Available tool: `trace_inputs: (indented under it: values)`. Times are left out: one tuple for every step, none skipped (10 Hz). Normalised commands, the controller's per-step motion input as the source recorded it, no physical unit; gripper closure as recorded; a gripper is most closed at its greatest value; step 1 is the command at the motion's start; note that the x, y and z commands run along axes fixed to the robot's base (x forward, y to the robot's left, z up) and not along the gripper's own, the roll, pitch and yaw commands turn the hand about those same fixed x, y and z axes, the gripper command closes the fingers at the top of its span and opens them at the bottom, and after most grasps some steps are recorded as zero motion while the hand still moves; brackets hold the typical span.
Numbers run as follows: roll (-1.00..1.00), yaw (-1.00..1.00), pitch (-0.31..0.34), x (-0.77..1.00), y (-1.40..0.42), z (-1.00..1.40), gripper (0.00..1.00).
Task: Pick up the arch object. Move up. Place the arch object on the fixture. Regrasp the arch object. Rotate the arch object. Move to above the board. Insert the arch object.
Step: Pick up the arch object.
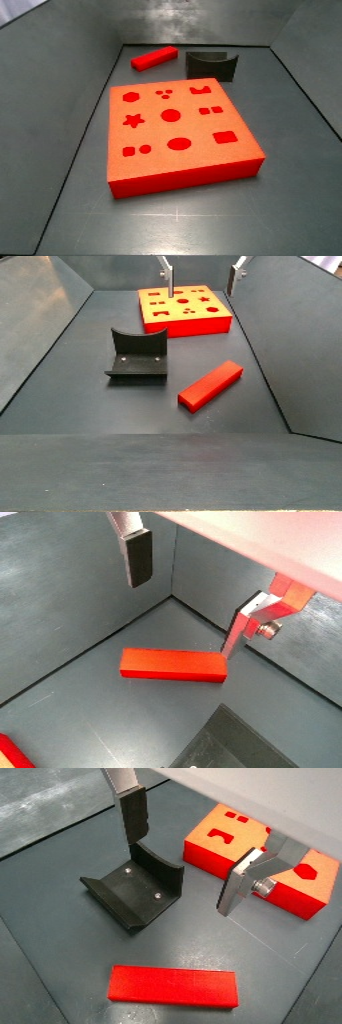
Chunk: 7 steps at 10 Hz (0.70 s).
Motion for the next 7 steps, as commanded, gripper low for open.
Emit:
trace_inputs:
  values:
    - [0.06,0.0,-0.009,-0.06,-0.07,0.0,0.0]
    - [0.0,-0.41,0.004,-0.03,0.08,0.0,0.0]
    - [-0.01,-0.68,0.0,0.0,0.2,-0.18,0.0]
    - [-0.02,-0.75,0.0,0.04,0.22,-0.25,0.0]
    - [0.0,-0.86,0.0,0.15,0.15,-0.3,0.0]
    - [0.0,-0.91,0.0,0.14,0.12,-0.37,0.0]
    - [0.0,-0.93,0.0,0.11,0.09,-0.44,0.0]
